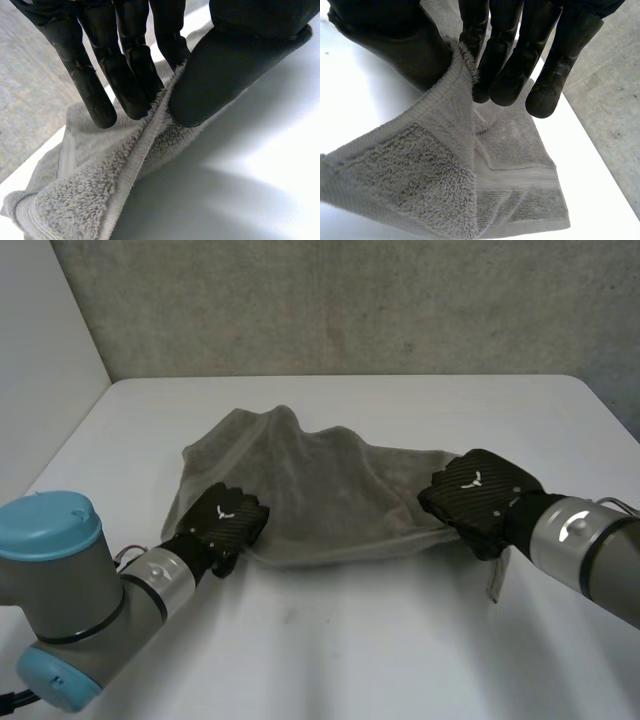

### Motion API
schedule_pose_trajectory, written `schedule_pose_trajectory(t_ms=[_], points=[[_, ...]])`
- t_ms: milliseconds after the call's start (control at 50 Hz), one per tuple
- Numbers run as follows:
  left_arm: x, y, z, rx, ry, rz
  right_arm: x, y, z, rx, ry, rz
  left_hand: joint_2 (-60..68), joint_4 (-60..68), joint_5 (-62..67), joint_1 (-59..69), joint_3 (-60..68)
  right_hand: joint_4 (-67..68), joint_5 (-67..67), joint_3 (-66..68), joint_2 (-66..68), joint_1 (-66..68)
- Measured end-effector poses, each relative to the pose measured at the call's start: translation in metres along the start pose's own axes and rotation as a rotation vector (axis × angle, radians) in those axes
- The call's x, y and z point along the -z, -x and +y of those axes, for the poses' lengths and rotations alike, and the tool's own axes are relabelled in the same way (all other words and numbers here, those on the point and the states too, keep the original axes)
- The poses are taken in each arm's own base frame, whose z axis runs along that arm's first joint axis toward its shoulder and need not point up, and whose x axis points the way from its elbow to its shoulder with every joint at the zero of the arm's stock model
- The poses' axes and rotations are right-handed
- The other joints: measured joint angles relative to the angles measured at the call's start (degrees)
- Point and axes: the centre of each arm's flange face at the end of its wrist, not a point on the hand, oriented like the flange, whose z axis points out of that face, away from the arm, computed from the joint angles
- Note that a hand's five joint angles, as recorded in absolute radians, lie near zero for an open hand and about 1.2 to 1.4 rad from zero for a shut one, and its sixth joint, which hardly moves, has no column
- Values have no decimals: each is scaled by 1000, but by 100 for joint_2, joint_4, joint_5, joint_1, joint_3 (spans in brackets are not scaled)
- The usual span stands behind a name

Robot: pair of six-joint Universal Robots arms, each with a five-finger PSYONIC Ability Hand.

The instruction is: Fold the towel.

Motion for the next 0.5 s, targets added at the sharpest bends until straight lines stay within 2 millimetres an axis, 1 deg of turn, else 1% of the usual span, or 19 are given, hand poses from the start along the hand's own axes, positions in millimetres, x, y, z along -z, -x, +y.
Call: schedule_pose_trajectory(t_ms=[60,140,200,260,360,500], points=[[3,-3,5,-37,21,5,12,-1,0,-5,0,24,0,0,0,0,0,0,0,0,0,0],[3,-2,5,-43,18,0,25,-11,0,-46,-11,76,-252,-248,-127,-43,-244,0,0,0,0,0],[1,0,2,-31,4,-8,32,-20,2,-97,-20,119,-780,-734,-651,-614,-775,0,3,0,0,0],[0,1,0,-8,-13,-16,37,-27,6,-145,-26,139,-1598,-1599,-1523,-1432,-1588,0,39,0,0,0],[-2,2,-1,37,-30,-23,41,-30,14,-208,-36,133,-2983,-2952,-2890,-2807,-2940,0,51,0,0,0],[-6,-1,7,86,-15,-13,44,-30,16,-291,-71,112,-3557,-3550,-3503,-3377,-3551,0,51,0,0,0]])
